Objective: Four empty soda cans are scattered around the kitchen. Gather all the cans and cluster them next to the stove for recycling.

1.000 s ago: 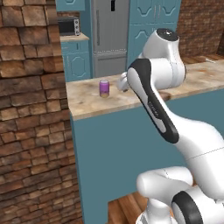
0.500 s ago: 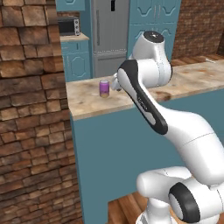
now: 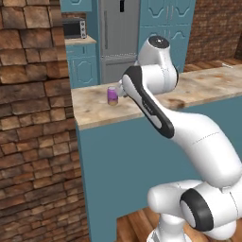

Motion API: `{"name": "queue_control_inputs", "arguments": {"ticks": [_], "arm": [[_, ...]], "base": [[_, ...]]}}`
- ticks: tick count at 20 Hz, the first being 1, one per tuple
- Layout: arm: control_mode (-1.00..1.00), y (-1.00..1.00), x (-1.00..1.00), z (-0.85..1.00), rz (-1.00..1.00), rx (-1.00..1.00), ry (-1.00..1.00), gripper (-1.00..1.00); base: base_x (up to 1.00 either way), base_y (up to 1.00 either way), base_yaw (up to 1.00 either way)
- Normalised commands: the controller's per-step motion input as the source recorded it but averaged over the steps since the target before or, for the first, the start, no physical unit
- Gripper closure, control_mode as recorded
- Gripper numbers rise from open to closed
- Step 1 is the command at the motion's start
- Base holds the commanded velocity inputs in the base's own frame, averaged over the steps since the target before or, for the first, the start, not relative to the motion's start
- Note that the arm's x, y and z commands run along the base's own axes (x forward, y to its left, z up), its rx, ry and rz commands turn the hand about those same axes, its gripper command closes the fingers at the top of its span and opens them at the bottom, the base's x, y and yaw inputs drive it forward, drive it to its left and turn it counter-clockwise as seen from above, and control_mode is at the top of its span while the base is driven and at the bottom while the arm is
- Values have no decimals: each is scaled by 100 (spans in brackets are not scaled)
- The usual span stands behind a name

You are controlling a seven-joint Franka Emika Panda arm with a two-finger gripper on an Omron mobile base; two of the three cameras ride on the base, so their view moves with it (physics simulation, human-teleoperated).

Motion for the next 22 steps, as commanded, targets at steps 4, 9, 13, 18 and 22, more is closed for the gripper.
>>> {"name": "queue_control_inputs", "arguments": {"ticks": [4,9,13,18,22], "arm": [[-100,9,30,-1,0,-1,0,-100],[-100,3,28,0,0,0,0,-100],[-100,3,29,-1,0,0,0,-100],[-100,8,27,-9,0,0,0,-100],[-100,9,24,-11,0,0,0,-100]], "base": [[0,0,0],[0,0,0],[0,0,0],[0,0,0],[0,0,0]]}}
